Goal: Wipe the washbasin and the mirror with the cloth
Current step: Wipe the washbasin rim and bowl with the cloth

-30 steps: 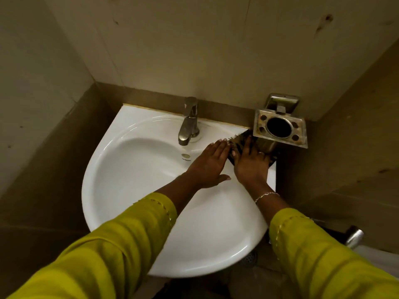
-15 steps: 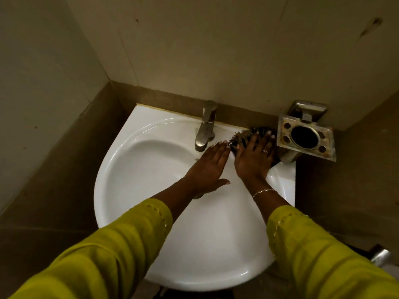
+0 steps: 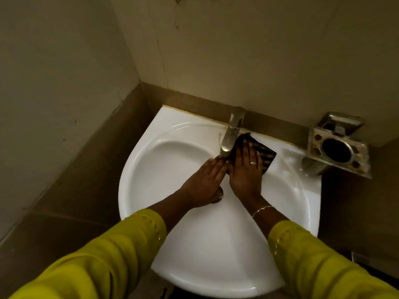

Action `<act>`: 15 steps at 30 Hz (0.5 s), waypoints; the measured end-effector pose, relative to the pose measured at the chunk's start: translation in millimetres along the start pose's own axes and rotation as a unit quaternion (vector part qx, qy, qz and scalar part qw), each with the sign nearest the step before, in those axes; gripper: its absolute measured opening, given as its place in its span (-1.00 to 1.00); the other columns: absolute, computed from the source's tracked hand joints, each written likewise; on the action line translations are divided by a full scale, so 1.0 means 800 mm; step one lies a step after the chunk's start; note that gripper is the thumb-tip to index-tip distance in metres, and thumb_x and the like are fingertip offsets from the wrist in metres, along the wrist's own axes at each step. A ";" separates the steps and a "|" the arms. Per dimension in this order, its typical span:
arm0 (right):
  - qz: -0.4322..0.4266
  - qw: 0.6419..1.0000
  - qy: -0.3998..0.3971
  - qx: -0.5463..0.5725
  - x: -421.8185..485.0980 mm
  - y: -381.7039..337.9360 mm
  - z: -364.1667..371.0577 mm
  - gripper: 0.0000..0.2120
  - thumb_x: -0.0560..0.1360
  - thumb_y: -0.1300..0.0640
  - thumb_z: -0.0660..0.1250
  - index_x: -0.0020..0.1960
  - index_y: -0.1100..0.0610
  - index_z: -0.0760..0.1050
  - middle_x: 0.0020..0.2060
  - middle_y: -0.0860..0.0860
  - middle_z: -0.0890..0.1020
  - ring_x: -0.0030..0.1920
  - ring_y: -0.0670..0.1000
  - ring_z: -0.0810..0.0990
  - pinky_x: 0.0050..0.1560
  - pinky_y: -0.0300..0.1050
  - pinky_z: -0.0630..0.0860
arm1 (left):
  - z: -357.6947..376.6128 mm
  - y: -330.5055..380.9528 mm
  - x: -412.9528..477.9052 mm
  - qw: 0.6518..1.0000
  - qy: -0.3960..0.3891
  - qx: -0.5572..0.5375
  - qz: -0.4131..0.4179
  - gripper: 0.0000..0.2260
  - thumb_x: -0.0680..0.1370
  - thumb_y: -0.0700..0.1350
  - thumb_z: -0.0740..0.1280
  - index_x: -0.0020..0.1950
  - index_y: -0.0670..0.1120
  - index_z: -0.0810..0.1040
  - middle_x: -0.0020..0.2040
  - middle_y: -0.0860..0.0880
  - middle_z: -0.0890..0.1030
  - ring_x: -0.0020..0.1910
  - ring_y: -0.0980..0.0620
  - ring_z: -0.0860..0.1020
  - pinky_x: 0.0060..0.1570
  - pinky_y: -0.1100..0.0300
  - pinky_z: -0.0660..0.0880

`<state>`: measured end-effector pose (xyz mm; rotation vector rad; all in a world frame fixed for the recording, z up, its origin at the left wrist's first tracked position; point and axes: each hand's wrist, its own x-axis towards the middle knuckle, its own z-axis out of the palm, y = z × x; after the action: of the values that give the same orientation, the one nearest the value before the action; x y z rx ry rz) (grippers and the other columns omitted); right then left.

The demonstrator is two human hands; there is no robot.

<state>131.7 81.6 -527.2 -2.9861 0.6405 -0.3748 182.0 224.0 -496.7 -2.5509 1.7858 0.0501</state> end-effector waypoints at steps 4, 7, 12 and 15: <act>-0.024 0.999 0.022 -0.016 -0.007 -0.008 0.011 -0.52 0.55 0.01 0.02 0.38 0.23 0.29 0.33 0.22 0.43 0.35 0.19 0.40 0.36 0.08 0.15 | 0.005 -0.009 -0.017 1.000 -0.008 0.004 0.004 -0.28 0.38 0.04 0.44 0.36 -0.36 0.28 0.35 -0.34 0.35 0.36 -0.26 0.31 0.34 -0.10 0.13; -0.023 0.998 0.054 -0.012 -0.008 -0.012 0.017 -0.52 0.52 0.03 0.08 0.37 0.23 0.24 0.30 0.24 0.46 0.32 0.20 0.42 0.34 0.09 0.17 | 0.007 -0.018 -0.026 1.000 -0.010 0.013 -0.009 -0.26 0.38 0.09 0.42 0.37 -0.33 0.29 0.36 -0.32 0.35 0.36 -0.23 0.32 0.34 -0.06 0.16; -0.074 0.993 0.094 -0.009 -0.017 -0.019 0.036 -0.42 0.41 0.23 0.36 0.38 0.23 0.23 0.28 0.27 0.47 0.35 0.18 0.26 0.36 0.11 0.14 | 0.010 -0.032 -0.037 1.000 0.006 -0.001 -0.023 -0.27 0.41 0.10 0.41 0.37 -0.33 0.28 0.36 -0.31 0.36 0.36 -0.23 0.33 0.34 -0.06 0.14; -0.140 0.985 0.099 -0.021 -0.014 -0.034 0.039 -0.39 0.37 0.25 0.34 0.39 0.21 0.27 0.33 0.22 0.44 0.36 0.17 0.24 0.35 0.11 0.16 | 0.012 -0.044 -0.049 0.999 -0.007 -0.026 -0.047 -0.26 0.43 0.11 0.39 0.39 -0.34 0.24 0.37 -0.33 0.33 0.38 -0.25 0.30 0.34 -0.09 0.08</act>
<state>140.4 111.7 -556.7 -3.1091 0.2389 -0.6915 201.3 273.0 -504.4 -2.6606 1.6781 0.1137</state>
